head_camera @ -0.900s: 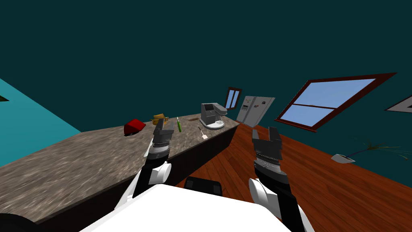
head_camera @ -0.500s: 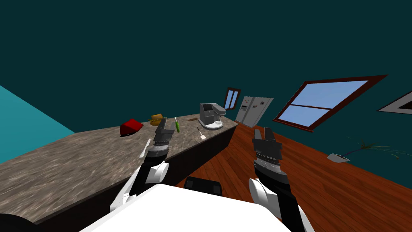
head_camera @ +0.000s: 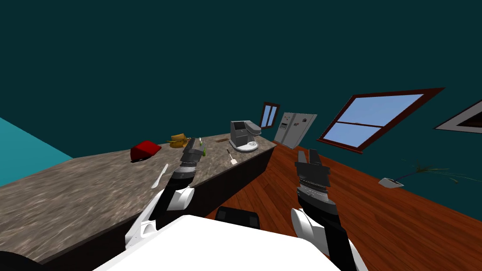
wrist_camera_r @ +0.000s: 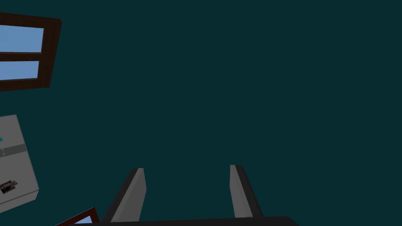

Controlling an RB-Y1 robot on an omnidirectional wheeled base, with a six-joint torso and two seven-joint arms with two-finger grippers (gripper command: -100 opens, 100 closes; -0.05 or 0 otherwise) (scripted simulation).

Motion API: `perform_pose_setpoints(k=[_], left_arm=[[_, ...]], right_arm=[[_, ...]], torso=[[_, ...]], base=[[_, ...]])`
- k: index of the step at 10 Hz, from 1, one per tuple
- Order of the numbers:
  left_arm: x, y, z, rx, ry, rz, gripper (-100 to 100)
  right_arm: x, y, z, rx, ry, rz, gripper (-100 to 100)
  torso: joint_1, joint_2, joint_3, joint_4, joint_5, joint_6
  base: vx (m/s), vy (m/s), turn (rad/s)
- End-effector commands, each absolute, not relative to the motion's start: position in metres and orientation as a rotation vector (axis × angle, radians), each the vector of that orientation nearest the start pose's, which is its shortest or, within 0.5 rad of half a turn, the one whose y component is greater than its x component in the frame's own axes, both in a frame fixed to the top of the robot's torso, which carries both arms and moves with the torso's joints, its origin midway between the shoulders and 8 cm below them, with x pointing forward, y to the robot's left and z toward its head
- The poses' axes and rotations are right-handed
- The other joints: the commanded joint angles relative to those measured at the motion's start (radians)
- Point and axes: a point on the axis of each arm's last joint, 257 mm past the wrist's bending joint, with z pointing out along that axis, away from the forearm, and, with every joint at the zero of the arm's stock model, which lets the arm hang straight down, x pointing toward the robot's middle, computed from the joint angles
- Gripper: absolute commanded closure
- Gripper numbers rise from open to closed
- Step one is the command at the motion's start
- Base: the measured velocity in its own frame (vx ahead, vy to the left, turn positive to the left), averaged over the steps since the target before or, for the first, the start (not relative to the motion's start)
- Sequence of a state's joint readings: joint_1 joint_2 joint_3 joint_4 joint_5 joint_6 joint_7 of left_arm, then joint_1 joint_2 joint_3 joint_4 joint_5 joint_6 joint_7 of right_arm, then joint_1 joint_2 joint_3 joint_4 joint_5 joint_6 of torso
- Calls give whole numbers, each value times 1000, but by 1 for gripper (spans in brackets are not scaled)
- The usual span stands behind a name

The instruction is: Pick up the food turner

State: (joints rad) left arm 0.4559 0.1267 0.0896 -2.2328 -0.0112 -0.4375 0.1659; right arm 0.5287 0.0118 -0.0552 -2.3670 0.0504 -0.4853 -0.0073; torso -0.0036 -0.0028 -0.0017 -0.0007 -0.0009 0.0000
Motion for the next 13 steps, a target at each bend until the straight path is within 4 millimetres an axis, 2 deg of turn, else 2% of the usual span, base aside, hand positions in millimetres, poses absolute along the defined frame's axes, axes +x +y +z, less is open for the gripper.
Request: perform_pose_setpoints(k=[1, 2, 6, 7, 8, 9, 10, 11, 12, 13], left_arm=[[371, 308, 6, -722, 729, -1359, -100], [373, 309, 3, -732, 735, -1355, -100], [391, 342, -15, -891, 743, -1371, -100], [394, 344, -19, -910, 752, -1363, -100], [397, 356, -22, -952, 735, -1374, -100], [399, 358, -27, -977, 745, -1365, -100], [402, 371, -31, -1024, 725, -1373, -100], [404, 373, -37, -1052, 734, -1364, -100], [406, 386, -39, -1097, 707, -1373, -100], [408, 388, -46, -1126, 714, -1364, -100]], right_arm=[[324, -291, 51, 591, 597, 1220, 0], [324, -291, 51, 591, 597, 1220, 0], [324, -291, 51, 591, 597, 1220, 0], [324, -291, 51, 591, 597, 1220, 0], [324, -291, 51, 591, 597, 1220, 0], [324, -291, 51, 591, 597, 1220, 0], [324, -291, 51, 591, 597, 1220, 0], [324, -291, 51, 591, 597, 1220, 0], [324, -291, 51, 591, 597, 1220, 0], [324, -291, 51, 591, 597, 1220, 0]], torso=[[0, 0, 0, 0, 0, 0], [-1, 1, 0, 0, 0, 0], [-3, -2, -1, 0, -1, 0], [-2, -2, -1, 0, 0, 0], [-1, -1, 0, 0, 0, 0], [-3, -1, -1, 0, -1, 0], [-1, -1, 0, 0, 0, 0], [-2, -1, 0, 0, 0, 0], [-1, 0, 0, 0, 0, 0], [-2, -1, 0, 0, 0, 0]], base=[[28, -63, -38], [29, -57, -16], [64, -92, -42], [48, -70, -23], [68, -100, -49], [52, -74, -14], [50, -83, -53], [46, -64, -17], [53, -81, -58], [56, -69, -17]])
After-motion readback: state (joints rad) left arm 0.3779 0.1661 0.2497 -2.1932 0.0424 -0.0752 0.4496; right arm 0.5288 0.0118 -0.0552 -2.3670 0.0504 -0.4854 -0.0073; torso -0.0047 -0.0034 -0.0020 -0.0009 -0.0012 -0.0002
